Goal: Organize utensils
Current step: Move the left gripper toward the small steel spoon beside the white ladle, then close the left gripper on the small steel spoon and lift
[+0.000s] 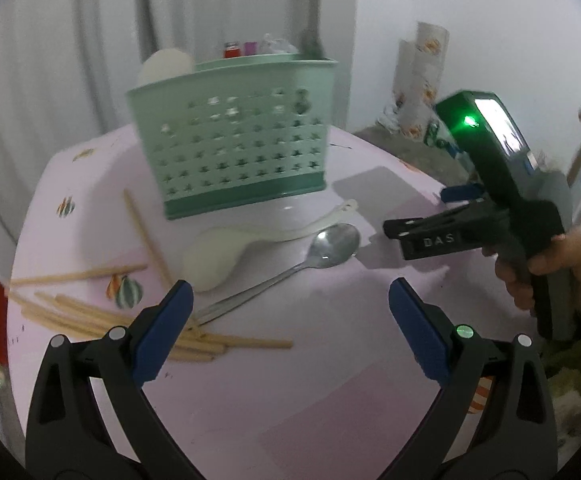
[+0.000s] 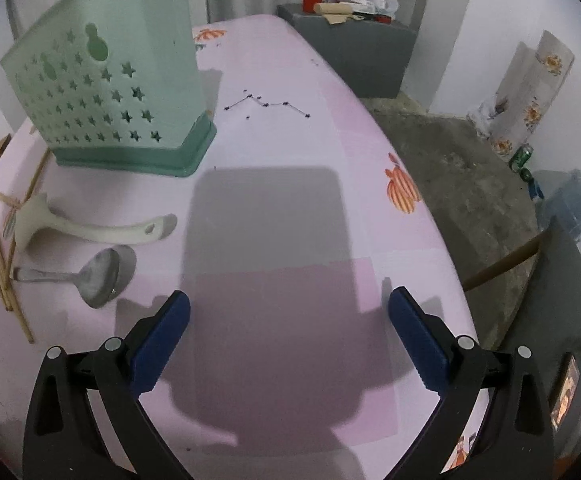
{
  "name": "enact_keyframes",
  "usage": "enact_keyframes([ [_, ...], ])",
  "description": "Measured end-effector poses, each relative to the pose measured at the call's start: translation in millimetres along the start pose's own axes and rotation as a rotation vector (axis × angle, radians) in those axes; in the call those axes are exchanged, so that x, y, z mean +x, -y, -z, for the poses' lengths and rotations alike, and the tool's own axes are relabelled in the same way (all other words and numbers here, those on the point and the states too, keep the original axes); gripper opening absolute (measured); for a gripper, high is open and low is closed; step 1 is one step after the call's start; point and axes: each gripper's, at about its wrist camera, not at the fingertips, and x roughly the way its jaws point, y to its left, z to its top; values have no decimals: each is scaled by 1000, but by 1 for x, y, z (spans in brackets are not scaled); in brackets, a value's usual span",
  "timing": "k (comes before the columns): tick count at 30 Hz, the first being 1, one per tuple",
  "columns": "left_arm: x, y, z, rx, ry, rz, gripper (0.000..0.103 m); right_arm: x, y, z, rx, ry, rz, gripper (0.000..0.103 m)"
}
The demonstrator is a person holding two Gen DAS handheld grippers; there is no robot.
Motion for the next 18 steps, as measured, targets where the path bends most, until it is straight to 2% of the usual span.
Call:
enact_keyframes([
  [2, 5, 9, -2, 37, -3, 1, 92, 2, 0, -1, -21, 6, -7, 97],
  [4, 12, 16, -5, 64, -14, 2, 83, 3, 3, -1, -31, 14, -22, 97],
  [10, 34, 40, -8, 204, -61, -35, 67, 2, 7, 0, -69, 30, -63, 97],
  [18, 64, 59, -12, 364, -115, -69, 53, -2, 7, 1, -122, 19, -108, 97],
])
